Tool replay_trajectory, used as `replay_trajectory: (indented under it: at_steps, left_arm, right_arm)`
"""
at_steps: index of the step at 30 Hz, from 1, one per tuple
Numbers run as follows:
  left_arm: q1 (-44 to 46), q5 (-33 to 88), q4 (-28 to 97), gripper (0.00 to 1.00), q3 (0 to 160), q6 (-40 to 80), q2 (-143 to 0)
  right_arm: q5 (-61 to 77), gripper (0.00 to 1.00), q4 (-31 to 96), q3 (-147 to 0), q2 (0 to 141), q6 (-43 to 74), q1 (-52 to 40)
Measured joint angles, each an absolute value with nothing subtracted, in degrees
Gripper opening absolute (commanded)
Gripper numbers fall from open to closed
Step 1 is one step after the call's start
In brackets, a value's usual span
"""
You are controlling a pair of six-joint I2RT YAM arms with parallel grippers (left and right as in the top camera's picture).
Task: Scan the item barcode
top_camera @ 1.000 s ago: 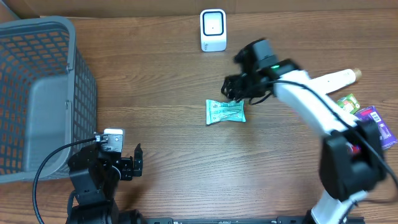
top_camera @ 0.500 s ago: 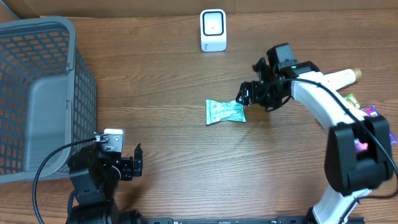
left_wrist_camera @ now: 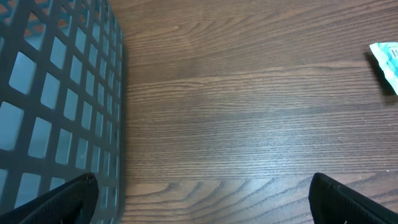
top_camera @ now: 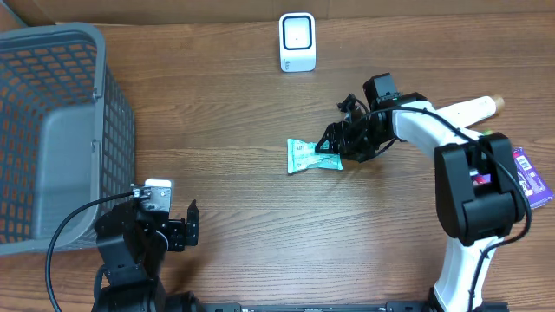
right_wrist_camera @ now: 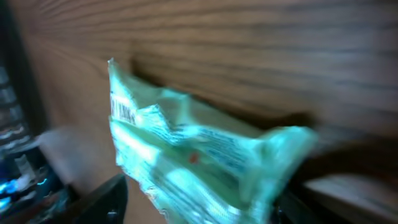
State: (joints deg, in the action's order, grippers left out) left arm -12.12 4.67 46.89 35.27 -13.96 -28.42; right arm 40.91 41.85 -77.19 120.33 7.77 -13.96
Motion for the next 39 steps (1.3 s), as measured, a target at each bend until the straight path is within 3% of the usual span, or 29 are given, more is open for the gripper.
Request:
replay_trajectory:
  at_steps: [3,5,10,17,27,39]
  left_arm:
    - [-12.12,4.67,46.89,1.00,35.27,-13.96,-28.42]
    - [-12.12,4.67,46.89,1.00,35.27,-13.96,-28.42]
    - [-12.12,4.67,46.89,1.00,35.27,-13.96,-28.42]
    - [-12.12,4.67,46.89,1.00,35.27,-13.96,-28.42]
    - [-12.12,4.67,46.89,1.00,35.27,-13.96,-28.42]
    - [-12.12,4.67,46.89,1.00,35.27,-13.96,-28.56]
  right_arm:
    - [43.59,0.53,41.67,-77.19,121.54,8.45,-14.00]
    - [44.69,0.40,41.21,-77.17,122.21,8.99,-14.02]
    - [45.91,0.19,37.63,-75.92,123.24,10.92,-14.09]
    - [47.09,0.04,35.79,-75.46,123.33,12.14,-14.09]
    - [47.46,0.04,43.00,-77.32,121.01,9.13,-13.91]
    - [43.70,0.04,44.07,-79.35,92.23,5.23,-13.91]
